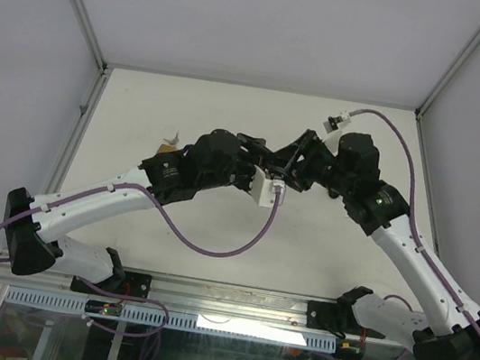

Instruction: Unlock with the key

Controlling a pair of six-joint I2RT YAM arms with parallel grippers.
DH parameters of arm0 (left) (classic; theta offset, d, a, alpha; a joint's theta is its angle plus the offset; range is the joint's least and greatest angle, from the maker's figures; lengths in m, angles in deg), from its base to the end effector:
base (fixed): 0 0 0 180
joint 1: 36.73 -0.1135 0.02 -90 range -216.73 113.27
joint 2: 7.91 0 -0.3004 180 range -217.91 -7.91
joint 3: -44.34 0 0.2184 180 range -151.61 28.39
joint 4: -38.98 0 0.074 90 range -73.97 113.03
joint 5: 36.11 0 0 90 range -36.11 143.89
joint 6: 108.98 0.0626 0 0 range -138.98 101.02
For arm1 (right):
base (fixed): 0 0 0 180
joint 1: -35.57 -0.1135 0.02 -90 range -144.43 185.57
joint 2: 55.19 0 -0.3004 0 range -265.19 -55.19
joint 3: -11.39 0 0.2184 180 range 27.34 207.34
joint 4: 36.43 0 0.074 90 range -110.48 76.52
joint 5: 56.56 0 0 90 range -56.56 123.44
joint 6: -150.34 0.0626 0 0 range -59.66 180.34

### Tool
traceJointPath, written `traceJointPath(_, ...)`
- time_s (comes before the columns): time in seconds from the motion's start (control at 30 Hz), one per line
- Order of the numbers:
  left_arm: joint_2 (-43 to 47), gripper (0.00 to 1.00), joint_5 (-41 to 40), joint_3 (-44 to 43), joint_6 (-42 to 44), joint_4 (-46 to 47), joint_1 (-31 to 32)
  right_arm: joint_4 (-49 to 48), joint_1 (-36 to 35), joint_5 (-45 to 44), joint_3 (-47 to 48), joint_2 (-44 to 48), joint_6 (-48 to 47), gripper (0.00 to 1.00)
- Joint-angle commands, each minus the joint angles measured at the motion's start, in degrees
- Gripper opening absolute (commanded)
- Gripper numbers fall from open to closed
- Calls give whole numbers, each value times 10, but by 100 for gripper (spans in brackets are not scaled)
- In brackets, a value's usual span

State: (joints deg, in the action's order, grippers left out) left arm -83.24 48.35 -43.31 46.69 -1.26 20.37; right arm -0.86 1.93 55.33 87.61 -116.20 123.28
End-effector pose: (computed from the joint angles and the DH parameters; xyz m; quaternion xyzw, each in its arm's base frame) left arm 0.1559 -0.2299 0.3869 0.7393 0.4317 0.0798 0.5105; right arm 0.1611 0.1352 0.3876 0.0990 0.8072 0.5222 0.2566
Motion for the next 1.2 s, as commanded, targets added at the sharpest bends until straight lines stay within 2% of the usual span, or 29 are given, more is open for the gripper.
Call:
traceJointPath(0.0,35,0,34,-29,-63,116,8,158,-6,-25,115,-2,-229,69)
traceJointPath(0.1,37,0,43,-35,-106,115,5,120,-8,1,99,-1,-262,88)
traceJointPath(0.17,39,0,52,-37,-123,116,5,76,-10,30,77,-8,-258,88)
traceJointPath(0.27,41,0,64,-43,-142,113,5,46,-12,25,77,-19,-273,77)
traceJointPath(0.43,35,0,74,-50,-148,106,4,-38,-18,25,66,-22,-265,71)
traceJointPath(0.6,29,0,77,-59,-141,97,5,-23,-44,-41,69,-32,-288,55)
traceJointPath(0.73,26,0,79,-64,-139,88,5,-35,-53,-49,76,-34,-307,45)
traceJointPath(0.87,24,0,86,-67,-137,77,5,-39,-55,-45,85,-39,-316,23)
traceJointPath(0.97,23,0,87,-67,-138,72,5,-46,-56,-44,85,-34,-317,2)
traceJointPath(1.13,25,0,94,-64,-150,68,5,-48,-55,-65,78,-15,-306,0)
traceJointPath(1.17,26,12,94,-62,-160,69,5,-48,-52,-70,75,-10,-301,0)
